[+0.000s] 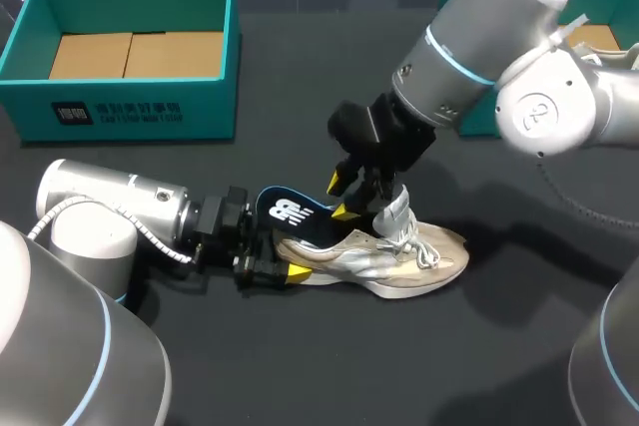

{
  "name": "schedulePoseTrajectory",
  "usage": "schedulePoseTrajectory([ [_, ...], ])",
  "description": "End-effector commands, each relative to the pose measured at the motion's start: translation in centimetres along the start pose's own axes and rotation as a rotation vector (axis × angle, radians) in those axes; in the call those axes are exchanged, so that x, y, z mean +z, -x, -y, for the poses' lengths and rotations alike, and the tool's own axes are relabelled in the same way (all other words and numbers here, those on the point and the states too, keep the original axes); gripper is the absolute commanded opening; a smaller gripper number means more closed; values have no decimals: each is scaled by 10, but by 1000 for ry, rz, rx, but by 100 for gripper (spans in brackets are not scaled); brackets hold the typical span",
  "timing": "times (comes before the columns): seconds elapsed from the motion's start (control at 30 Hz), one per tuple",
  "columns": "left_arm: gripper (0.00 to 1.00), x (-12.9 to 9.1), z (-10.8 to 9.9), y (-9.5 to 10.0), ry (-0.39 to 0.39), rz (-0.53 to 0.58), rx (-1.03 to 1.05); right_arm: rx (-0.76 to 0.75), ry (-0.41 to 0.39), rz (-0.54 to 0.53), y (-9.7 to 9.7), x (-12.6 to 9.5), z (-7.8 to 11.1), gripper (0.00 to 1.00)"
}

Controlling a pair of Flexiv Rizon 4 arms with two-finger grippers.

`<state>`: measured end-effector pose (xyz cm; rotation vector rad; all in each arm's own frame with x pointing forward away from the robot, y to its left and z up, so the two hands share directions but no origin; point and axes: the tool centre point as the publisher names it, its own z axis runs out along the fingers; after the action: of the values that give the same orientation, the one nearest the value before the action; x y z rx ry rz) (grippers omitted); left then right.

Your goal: Take the shoe out of the shoebox, open the shoe tongue, remove and reinsert the insole, then place the shoe into the shoebox

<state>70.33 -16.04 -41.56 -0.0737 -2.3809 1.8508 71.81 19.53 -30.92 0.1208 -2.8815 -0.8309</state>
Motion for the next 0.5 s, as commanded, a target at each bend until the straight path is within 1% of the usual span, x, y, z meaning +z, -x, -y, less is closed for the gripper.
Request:
schedulePoseTrajectory([
  [0.03,0,2,-2,0,0,0,0,6,1,-22,3,-2,-1,49],
  [0.33,0,2,-2,0,0,0,0,35,8,-98,7,-3,0,50],
  [0.43,0,2,-2,0,0,0,0,45,20,-124,9,-2,1,53],
  [0.5,0,2,-2,0,0,0,0,57,22,-142,9,-2,2,56],
])
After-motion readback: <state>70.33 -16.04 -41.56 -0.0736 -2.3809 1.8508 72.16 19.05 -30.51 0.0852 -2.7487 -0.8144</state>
